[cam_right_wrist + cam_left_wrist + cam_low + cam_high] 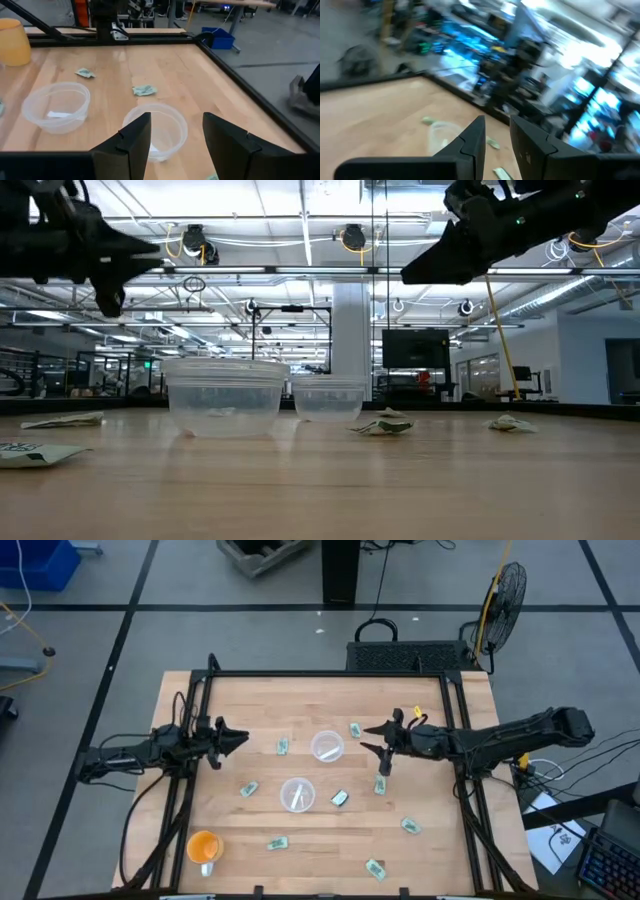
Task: Pick and place Stevia / Truvia into bins
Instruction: Put the stevia packet into the top transparent container
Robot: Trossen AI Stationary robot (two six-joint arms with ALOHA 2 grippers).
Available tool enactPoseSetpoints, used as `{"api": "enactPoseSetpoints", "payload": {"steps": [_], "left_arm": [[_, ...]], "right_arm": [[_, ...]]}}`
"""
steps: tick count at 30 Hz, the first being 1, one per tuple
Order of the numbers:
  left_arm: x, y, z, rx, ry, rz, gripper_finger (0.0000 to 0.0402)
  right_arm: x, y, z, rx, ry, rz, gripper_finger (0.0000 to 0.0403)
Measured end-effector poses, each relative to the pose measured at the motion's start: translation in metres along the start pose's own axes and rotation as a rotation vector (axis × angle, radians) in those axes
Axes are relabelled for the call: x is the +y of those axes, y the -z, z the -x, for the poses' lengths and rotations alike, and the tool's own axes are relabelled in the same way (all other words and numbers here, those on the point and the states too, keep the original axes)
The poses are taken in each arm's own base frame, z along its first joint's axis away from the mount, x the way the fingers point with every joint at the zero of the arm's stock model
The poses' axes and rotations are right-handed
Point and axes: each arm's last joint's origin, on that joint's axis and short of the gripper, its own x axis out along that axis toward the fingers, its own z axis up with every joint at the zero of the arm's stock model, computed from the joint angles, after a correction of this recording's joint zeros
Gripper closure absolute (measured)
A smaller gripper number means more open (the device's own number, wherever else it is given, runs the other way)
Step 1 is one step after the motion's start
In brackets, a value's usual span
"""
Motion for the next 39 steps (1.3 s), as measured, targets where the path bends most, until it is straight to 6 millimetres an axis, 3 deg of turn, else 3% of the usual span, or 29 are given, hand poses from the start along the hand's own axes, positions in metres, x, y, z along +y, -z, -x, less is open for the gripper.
{"api": "enactPoseSetpoints", "payload": {"steps": [4,9,13,17,22,26,39], "left_arm": [[-0.012,-0.019,-0.001,0.021,0.045,-0.101,0.0309],[-0.026,-0.054,-0.012,0.149,-0.136,-0.202,0.0309],[-0.037,-0.080,-0.038,0.261,-0.278,-0.269,0.0309],[-0.042,-0.093,-0.071,0.328,-0.375,-0.350,0.0309],[-0.039,-0.088,-0.101,0.410,-0.444,-0.393,0.0309],[-0.032,-0.075,-0.113,0.478,-0.478,-0.380,0.0309],[-0.025,-0.062,-0.125,0.533,-0.502,-0.342,0.0309]], "right_arm": [[-0.005,-0.006,-0.001,-0.059,0.021,-0.008,0.0232],[-0.013,-0.008,-0.004,-0.083,0.021,-0.036,0.0232],[-0.021,-0.010,-0.011,-0.121,-0.003,-0.076,0.0232],[-0.027,-0.009,-0.019,-0.133,-0.011,-0.109,0.0232],[-0.030,-0.003,-0.022,-0.084,0.007,-0.085,0.0232],[-0.030,-0.002,-0.022,-0.072,0.007,-0.071,0.0232],[-0.031,0.004,-0.024,-0.019,0.012,-0.075,0.0232]]}}
